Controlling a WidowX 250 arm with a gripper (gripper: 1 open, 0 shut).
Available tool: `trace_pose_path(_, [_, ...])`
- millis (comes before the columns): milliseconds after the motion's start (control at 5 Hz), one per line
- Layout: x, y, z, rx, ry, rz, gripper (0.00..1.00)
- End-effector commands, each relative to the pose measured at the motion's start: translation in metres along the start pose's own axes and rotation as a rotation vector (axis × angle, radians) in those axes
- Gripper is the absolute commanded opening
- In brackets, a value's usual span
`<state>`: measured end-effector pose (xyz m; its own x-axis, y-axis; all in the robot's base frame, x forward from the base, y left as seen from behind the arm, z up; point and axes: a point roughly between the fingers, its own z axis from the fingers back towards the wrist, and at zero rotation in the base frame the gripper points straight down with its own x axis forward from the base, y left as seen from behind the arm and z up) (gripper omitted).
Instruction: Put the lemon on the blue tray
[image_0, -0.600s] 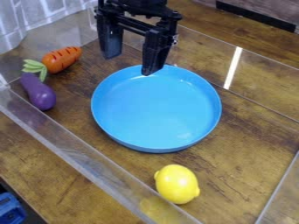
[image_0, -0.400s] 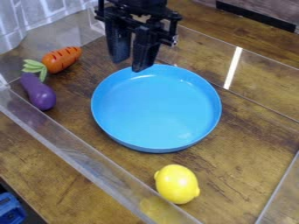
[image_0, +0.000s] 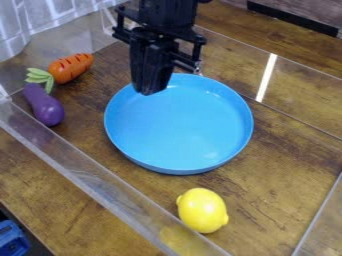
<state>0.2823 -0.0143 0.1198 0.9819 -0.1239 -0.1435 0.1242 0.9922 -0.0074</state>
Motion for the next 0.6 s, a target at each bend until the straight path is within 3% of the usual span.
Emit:
trace_pose_path(0, [-0.001, -0.006, 0.018, 0.008, -0.057, 0.01, 1.0])
trace_pose_path(200, [0.001, -0.009, 0.021, 0.005, -0.058, 0.042, 0.0])
trace_pose_path(400, [0.001, -0.019, 0.012, -0.001, -0.053, 0.07, 1.0])
